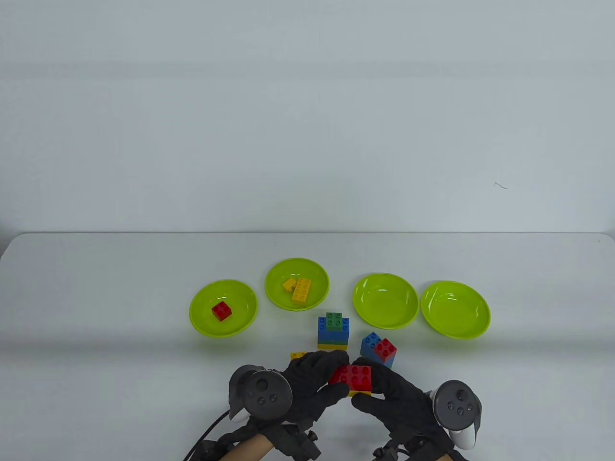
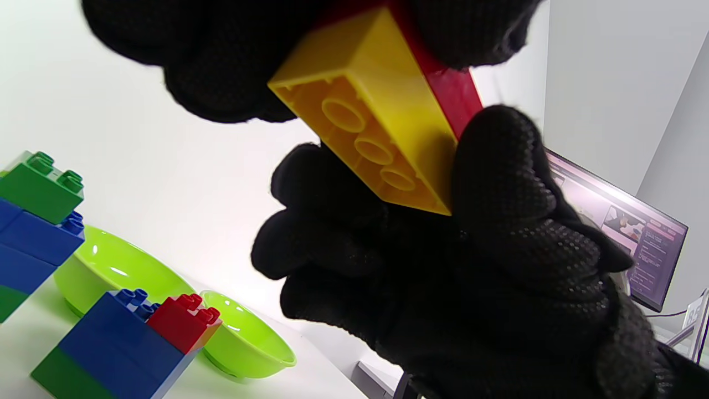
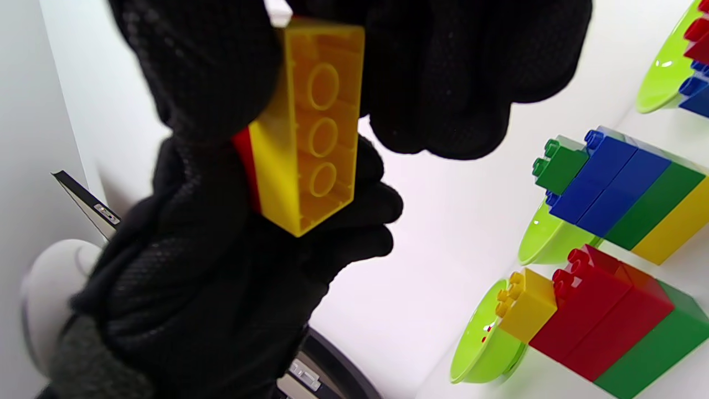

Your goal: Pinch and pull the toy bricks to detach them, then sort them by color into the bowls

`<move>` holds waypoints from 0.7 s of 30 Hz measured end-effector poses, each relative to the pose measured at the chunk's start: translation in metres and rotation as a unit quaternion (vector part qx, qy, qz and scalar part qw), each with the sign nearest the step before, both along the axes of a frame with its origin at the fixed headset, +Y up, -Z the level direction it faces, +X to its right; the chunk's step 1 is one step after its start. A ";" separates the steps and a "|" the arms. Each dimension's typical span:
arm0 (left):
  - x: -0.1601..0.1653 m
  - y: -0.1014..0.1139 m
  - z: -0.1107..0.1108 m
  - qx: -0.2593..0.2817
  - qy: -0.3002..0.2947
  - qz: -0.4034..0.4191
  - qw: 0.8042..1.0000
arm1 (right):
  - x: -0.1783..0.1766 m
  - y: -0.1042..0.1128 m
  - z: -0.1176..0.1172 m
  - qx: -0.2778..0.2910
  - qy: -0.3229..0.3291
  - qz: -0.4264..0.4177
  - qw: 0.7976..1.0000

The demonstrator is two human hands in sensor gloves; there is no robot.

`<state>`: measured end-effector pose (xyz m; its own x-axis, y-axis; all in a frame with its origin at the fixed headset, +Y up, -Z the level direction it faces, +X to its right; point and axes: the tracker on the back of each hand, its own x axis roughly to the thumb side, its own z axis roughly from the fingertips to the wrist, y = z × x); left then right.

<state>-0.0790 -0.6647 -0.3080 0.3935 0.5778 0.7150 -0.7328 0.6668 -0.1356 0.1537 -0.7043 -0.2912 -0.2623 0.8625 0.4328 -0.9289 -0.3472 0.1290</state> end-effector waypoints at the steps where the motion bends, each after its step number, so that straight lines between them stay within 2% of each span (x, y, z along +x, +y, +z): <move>1: 0.000 0.000 0.000 0.000 0.001 -0.001 1.000 | -0.001 0.000 0.000 0.005 -0.001 0.001 1.000; 9: -0.002 0.001 0.001 -0.020 -0.004 0.008 1.000 | -0.003 0.004 0.003 0.019 -0.008 0.017 1.000; 12: 0.000 0.004 0.004 0.009 0.005 -0.008 1.000 | -0.003 0.004 0.004 0.019 -0.014 0.014 1.000; 16: 0.004 0.010 0.012 0.094 0.033 -0.058 0.993 | -0.003 0.005 0.005 0.021 -0.021 0.016 0.999; 19: 0.005 0.012 0.014 0.108 0.037 -0.067 0.991 | -0.003 0.005 0.005 0.021 -0.026 0.014 0.999; 21: 0.004 0.012 0.012 0.092 0.031 -0.065 0.993 | -0.003 0.004 0.005 0.028 -0.023 0.009 0.999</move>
<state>-0.0746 -0.6527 -0.2955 0.5028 0.3805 0.7761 -0.6420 0.7656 0.0406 0.1507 -0.6999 -0.2863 -0.2982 0.8317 0.4682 -0.9267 -0.3699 0.0668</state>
